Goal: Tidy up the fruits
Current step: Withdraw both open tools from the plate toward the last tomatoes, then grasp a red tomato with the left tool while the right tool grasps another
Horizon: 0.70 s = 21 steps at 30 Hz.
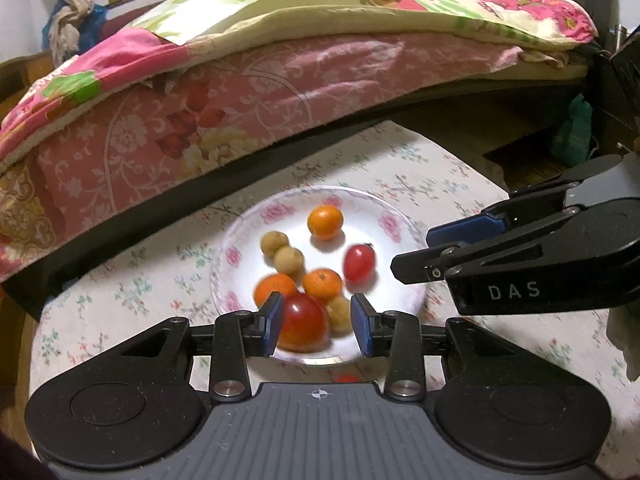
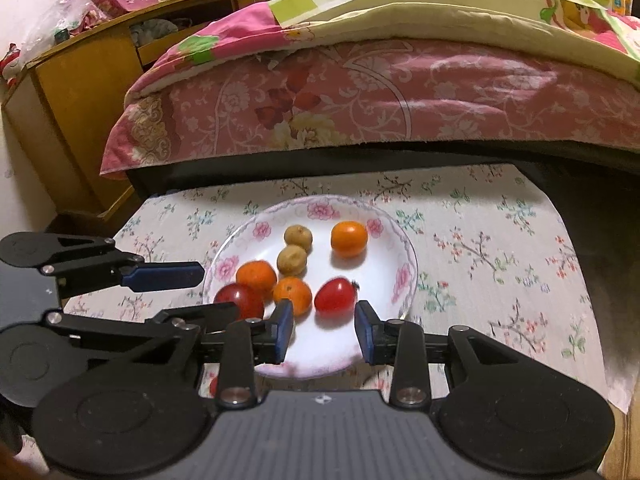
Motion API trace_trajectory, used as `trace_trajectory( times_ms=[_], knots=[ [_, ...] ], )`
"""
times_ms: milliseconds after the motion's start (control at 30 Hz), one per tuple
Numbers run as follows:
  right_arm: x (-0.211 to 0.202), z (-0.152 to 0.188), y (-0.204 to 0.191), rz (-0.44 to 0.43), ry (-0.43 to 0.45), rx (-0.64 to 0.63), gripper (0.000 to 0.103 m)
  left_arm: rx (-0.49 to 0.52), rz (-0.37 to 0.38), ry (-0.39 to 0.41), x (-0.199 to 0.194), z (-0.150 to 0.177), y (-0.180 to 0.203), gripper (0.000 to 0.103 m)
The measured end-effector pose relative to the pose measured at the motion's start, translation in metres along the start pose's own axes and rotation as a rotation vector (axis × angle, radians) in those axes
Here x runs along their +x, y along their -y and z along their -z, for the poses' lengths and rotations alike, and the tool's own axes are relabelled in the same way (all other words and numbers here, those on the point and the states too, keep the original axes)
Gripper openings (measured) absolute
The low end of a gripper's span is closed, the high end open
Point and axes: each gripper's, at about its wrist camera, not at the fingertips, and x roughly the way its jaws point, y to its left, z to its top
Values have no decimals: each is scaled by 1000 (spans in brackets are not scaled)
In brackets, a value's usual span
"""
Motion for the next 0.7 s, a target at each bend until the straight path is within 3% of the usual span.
trace_trajectory(
  times_ms=[533, 633, 700],
  knots=[
    [-15, 45, 1, 42, -90, 3, 33, 9, 71, -110, 14, 45, 22, 47],
    [-10, 48, 7, 50, -105, 3, 33, 4, 61, -109, 19, 46, 20, 56],
    [-7, 50, 12, 52, -117, 4, 33, -3, 57, -105, 22, 46, 17, 56]
  ],
)
